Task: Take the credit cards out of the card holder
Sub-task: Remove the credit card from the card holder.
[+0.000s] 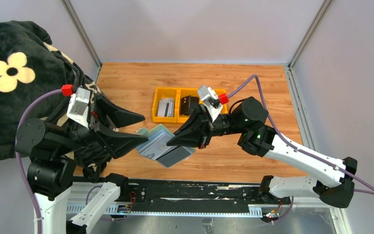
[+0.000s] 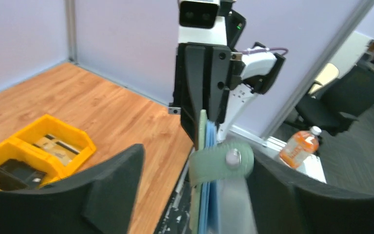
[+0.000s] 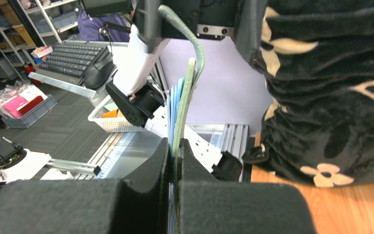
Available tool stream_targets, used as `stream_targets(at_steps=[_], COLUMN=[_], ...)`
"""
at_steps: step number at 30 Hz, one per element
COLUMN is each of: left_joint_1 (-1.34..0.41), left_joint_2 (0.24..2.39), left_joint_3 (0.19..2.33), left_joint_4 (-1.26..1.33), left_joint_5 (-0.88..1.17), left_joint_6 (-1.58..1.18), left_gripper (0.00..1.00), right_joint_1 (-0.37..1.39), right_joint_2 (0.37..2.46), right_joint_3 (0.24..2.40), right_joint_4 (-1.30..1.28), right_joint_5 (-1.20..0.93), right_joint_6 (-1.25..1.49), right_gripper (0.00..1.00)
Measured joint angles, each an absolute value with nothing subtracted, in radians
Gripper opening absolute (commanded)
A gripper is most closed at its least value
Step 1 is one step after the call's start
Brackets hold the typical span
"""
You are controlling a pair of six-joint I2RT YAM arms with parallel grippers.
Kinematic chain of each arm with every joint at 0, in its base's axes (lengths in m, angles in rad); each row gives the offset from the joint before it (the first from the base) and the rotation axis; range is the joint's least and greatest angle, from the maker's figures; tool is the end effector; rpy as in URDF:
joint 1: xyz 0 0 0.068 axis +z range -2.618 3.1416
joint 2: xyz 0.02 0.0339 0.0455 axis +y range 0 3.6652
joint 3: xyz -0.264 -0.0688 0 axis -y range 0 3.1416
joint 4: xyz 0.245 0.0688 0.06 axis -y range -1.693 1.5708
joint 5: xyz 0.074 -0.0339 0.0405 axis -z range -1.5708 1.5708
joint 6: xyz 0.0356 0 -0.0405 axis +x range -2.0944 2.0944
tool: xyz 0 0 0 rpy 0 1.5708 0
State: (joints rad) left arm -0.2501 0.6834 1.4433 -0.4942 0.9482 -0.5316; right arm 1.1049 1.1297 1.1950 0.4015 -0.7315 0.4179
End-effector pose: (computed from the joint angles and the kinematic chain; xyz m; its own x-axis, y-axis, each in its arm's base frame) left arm 0.0345 -0.0387 0.5173 -0.2388 -0.2441 -0.9399 0.9080 0.2869 -0.3052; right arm 0.0855 0.2230 0.4733 -0.1938 0.2868 -0.9382 -0.9346 -0.3447 0.0877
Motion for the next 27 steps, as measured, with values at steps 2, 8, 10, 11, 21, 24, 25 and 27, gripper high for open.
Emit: stream_targets(at_steps=[2,8,10,11,21,24,25,27], left_joint_1=[-0.25,-0.25,-0.25,-0.25,-0.25,-0.25,-0.25,-0.25], left_joint_2=[0.684,0.686,0.687,0.684,0.64,0.64,0.639,0.639], left_joint_3=[1.429,1.28,1.249,1.238,1.211,1.211,1.211,1.211], left_joint_4=[-0.489,-0.488,-0.498,-0.503,-0.558,-0.583,-0.586,-0.59], left_joint_5=[0.987,1.087,1.113,1.124,1.169,1.163,1.161,1.155], left_joint_6=[-0.556,-0.612,-0.622,-0.624,-0.555,-0.532,-0.521,-0.509], left_gripper=[0.89,0.89,0.87,0.86,0.24,0.11,0.06,0.03], right_joint_1=[1.105,1.105,1.105,1.105,1.105,1.105,1.104,1.101], right_joint_2=[1.124,1.177,1.209,1.225,1.338,1.348,1.349,1.353], right_joint_3=[1.196,1.323,1.394,1.429,1.615,1.634,1.636,1.637], right_joint_4=[0.355,0.154,0.084,0.047,-0.194,-0.23,-0.237,-0.238], right_joint_5=[-0.731,-0.731,-0.731,-0.73,-0.706,-0.704,-0.704,-0.711], right_joint_6=[0.411,0.38,0.368,0.362,0.324,0.326,0.331,0.342], right_gripper=[0.0,0.0,0.0,0.0,0.04,0.26,0.38,0.57])
